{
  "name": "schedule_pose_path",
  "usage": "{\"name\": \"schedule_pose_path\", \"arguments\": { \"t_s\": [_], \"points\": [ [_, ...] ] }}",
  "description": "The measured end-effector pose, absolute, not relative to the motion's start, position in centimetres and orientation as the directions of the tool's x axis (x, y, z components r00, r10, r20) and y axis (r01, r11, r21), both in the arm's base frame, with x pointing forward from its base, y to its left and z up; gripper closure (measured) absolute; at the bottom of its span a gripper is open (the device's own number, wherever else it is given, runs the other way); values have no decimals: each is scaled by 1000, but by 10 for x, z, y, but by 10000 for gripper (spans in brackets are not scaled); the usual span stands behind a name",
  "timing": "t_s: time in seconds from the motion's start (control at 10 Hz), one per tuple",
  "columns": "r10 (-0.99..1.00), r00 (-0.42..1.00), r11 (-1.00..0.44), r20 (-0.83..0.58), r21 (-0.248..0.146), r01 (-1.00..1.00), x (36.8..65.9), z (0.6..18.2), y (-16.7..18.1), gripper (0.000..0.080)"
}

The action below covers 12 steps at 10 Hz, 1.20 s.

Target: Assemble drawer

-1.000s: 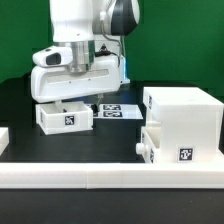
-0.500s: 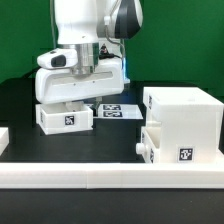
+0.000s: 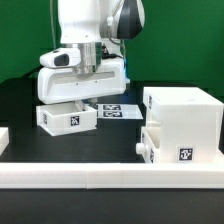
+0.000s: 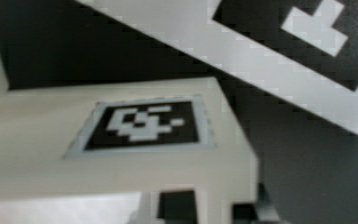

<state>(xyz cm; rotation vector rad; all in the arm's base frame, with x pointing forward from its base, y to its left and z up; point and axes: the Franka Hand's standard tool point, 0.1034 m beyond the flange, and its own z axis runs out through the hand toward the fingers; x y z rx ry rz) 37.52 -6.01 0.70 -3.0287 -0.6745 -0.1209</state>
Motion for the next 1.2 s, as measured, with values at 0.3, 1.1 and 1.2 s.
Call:
{"name": "schedule_pose_path", "arguments": {
  "t_s": [0.3, 1.1, 1.2],
  "points": [
    [422, 903, -905, 83, -19, 425, 375, 7, -60, 759],
    [571, 820, -817, -21, -114, 566, 454, 74, -48, 758],
    [600, 800, -796, -20, -116, 594, 453, 73, -48, 758]
  ]
}}
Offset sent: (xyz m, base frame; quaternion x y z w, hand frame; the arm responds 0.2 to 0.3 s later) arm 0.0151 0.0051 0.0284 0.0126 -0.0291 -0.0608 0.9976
